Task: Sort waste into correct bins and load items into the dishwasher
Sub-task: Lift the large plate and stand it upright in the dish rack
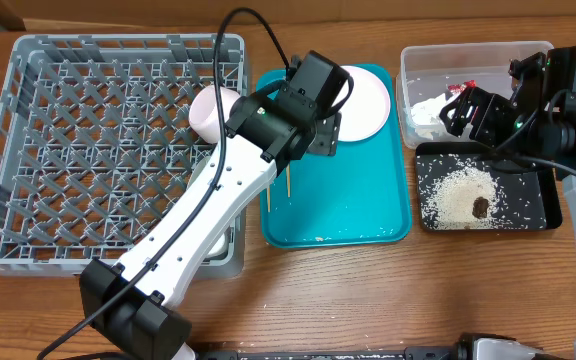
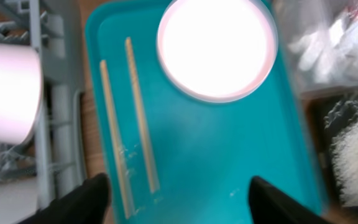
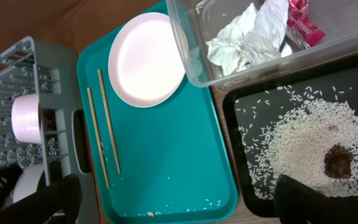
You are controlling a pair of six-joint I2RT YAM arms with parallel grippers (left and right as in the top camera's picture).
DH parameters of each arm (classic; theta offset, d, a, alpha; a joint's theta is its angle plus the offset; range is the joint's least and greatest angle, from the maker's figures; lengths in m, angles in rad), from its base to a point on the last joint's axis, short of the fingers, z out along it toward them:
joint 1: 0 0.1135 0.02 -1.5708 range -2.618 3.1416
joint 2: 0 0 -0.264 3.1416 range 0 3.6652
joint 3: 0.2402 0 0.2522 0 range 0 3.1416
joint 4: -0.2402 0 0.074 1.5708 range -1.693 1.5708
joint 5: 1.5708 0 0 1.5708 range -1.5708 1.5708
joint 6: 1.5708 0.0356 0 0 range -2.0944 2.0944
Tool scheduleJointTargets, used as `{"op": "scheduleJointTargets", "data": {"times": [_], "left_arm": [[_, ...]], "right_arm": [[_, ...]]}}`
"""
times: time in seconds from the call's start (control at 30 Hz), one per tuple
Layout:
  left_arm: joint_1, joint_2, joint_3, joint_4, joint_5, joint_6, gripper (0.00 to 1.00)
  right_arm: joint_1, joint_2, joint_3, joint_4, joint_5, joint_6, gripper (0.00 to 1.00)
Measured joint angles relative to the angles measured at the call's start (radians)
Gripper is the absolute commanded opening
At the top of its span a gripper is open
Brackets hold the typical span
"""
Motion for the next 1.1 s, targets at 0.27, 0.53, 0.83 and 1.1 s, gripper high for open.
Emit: {"op": "scheduleJointTargets", "data": {"times": [0.27, 0.53, 0.83, 1.1], "left_arm": [[0.01, 0.174, 0.008, 0.29, 0.015, -0.261, 0.65], [0.039, 0.416, 0.007, 0.312, 0.026, -0.469, 0.52], [0.055, 0.486, 0.008, 0.41, 0.022, -0.519, 0.34], [0.055, 0.547, 0.011, 0.441, 0.026, -0.523, 0.04]], "right_arm": [[0.0, 0.0, 0.0, 0.0, 0.001, 0.0, 1.0], [0.0, 0.0, 0.0, 0.0, 0.0, 0.0, 1.0], [0.0, 0.0, 0.0, 0.0, 0.0, 0.0, 1.0], [0.0, 0.0, 0.0, -0.001, 0.0, 0.0, 1.0]]}}
